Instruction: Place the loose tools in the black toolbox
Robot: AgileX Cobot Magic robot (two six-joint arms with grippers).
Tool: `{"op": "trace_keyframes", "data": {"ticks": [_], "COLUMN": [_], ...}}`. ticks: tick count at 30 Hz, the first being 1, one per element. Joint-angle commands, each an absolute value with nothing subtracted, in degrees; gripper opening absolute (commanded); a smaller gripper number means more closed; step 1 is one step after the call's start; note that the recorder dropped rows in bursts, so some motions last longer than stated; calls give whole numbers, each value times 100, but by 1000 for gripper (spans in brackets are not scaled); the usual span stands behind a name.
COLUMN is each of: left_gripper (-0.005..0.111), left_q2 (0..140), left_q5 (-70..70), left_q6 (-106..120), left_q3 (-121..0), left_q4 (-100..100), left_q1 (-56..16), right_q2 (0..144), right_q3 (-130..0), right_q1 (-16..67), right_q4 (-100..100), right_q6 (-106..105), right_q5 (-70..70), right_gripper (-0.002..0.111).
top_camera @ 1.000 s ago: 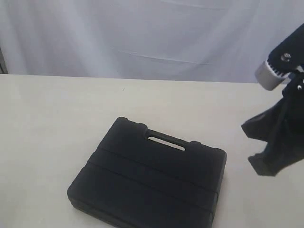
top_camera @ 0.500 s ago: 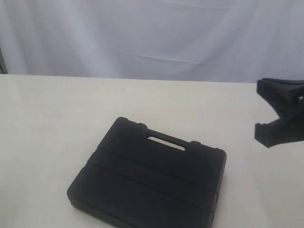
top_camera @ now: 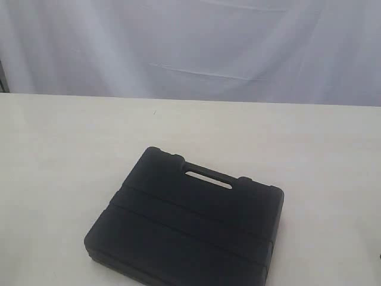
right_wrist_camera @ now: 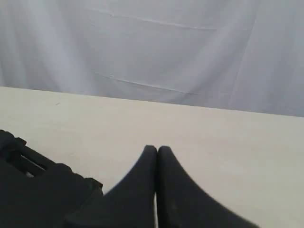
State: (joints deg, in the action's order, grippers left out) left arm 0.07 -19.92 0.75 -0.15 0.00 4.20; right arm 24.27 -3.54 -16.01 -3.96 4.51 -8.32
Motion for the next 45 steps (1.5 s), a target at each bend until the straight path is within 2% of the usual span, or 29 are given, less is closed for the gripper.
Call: {"op": "trace_keyframes", "data": {"ticks": [1, 9, 13, 45], "left_gripper": [0, 0, 0, 0], "left_q2": [0, 0, 0, 0], "left_q5": [-1962, -1962, -1962, -1962], "left_q6": [41, 41, 41, 41], "left_q3": [0, 0, 0, 0], "left_q4": [0, 0, 0, 0], "left_q1": [393, 393, 393, 393], "right_q2": [1352, 209, 79, 79], "right_q3": [0, 0, 0, 0], "right_q1": [-1630, -1630, -1630, -1630], "right_q4": [-460, -460, -460, -436], "right_q6": [516, 513, 513, 464], "right_q5": [-319, 703, 1795, 1832], "right_gripper": [0, 0, 0, 0]}}
